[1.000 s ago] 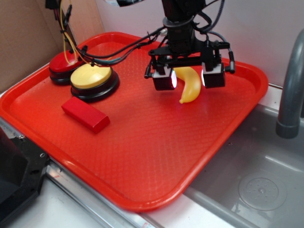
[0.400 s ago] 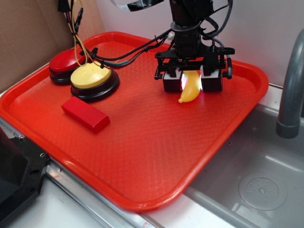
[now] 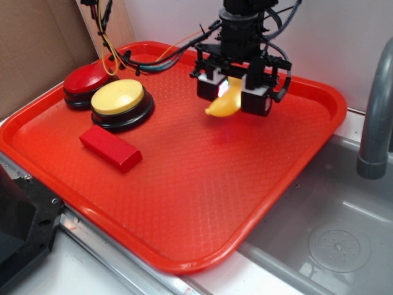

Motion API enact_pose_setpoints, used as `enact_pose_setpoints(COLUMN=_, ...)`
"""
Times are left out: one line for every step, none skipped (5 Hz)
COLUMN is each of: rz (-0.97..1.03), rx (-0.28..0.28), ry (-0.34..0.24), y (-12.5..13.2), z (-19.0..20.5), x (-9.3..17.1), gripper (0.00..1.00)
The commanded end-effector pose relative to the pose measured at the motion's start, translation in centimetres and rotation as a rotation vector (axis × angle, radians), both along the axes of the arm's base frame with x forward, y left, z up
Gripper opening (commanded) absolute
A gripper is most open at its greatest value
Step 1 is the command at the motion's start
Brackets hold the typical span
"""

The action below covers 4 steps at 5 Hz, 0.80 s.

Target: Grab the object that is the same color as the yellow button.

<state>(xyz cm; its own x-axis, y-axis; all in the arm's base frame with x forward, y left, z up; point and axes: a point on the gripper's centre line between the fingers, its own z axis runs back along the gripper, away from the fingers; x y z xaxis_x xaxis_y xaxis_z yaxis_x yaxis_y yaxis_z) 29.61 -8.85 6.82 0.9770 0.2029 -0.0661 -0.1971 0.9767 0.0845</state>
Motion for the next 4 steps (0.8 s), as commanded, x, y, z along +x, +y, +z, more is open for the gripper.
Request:
enact_pose_setpoints(rz=-0.159, rx=-0.148, ry=-0.203, y=3.6, z=9.8, x=-4.3, gripper=0.0)
enact_pose_setpoints(rz=-0.17, rx=-0.213, ry=-0.256, y=5.8, z=12.5, x=-7.3, gripper=0.0)
enact_pose_setpoints(rz=-0.144, rx=-0.251, ry=-0.315, y=7.3, z=13.3, x=-9.4, gripper=0.0)
enact_pose_setpoints(rz=-0.057, rx=-0.252, ry=-0.331, y=8.6, z=13.6, x=-9.3, gripper=0.0)
